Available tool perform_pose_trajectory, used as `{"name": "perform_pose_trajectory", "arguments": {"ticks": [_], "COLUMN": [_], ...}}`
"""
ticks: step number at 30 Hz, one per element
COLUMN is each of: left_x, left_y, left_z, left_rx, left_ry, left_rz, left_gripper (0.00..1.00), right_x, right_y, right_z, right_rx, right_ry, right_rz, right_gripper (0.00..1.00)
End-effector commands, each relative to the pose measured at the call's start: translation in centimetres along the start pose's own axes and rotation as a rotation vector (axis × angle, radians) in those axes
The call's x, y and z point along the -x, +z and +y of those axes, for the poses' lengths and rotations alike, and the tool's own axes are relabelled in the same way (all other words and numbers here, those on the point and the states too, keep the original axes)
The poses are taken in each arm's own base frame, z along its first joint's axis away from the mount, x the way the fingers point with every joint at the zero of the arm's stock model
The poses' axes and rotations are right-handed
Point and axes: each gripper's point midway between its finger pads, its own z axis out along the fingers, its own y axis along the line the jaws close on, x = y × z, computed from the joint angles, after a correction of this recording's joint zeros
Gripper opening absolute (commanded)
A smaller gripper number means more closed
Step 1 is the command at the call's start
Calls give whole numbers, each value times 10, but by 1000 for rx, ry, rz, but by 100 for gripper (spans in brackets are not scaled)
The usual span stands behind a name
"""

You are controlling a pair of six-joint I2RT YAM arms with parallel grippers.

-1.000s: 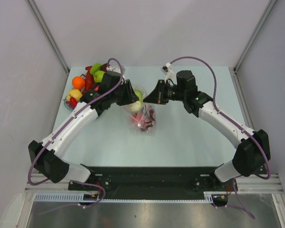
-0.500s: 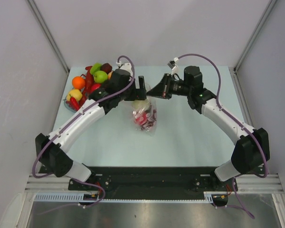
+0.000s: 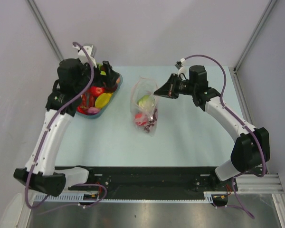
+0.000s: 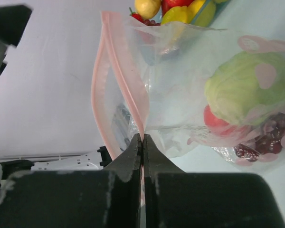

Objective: Place the food in the zip-top bag and seal the zipper
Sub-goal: Pick up the fake fruit from the bin.

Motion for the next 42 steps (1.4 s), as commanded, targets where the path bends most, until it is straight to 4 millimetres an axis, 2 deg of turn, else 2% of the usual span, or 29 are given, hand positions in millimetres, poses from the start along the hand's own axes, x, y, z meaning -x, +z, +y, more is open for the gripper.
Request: {"name": "perform_pose_trajectory", "arguments": {"ticks": [1, 2, 4, 5, 11, 12, 15, 22, 32, 35, 39, 40, 41, 42], "left_x": [-54, -74, -91, -106, -145, -159, -164, -202, -227, -226, -216, -214, -211, -206], "left_y": [16, 23, 26, 30, 46, 54, 61, 74, 79, 76, 74, 68, 66, 65], "left_z": [72, 85, 109, 121, 162, 169, 184, 205, 219, 223, 221, 231, 233, 234], "left_rx": [77, 81, 114, 128, 175, 179, 201, 216, 187, 178, 181, 204, 214, 222], "left_ry": [148, 147, 193, 216, 270, 264, 287, 259, 194, 151, 154, 138, 137, 141], "left_rz": [248, 318, 389, 459, 598, 648, 688, 817, 865, 856, 828, 823, 816, 807], "left_gripper": [100, 100, 99, 98, 99, 99, 99, 96, 87, 76, 63, 60, 51, 47], "right_x": [7, 6, 5, 5, 4, 4, 5, 4, 3, 4, 3, 2, 2, 2], "right_y": [-6, -6, -7, -7, -6, -6, -6, -7, -10, -10, -10, -9, -9, -9], "right_z": [2, 1, -1, -2, -3, -2, 1, 0, 5, 6, 4, 3, 3, 3], "right_rx": [-28, -30, -37, -39, -37, -32, -21, -23, -9, -5, -8, -11, -10, -7], "right_ry": [-65, -72, -72, -75, -77, -75, -79, -96, -109, -113, -107, -105, -103, -100], "right_rz": [-14, -10, -5, -3, 2, 3, 1, 1, 9, 7, 13, 15, 16, 18], "right_gripper": [0, 0, 0, 0, 0, 0, 0, 0, 0, 0, 0, 0, 0, 0]}}
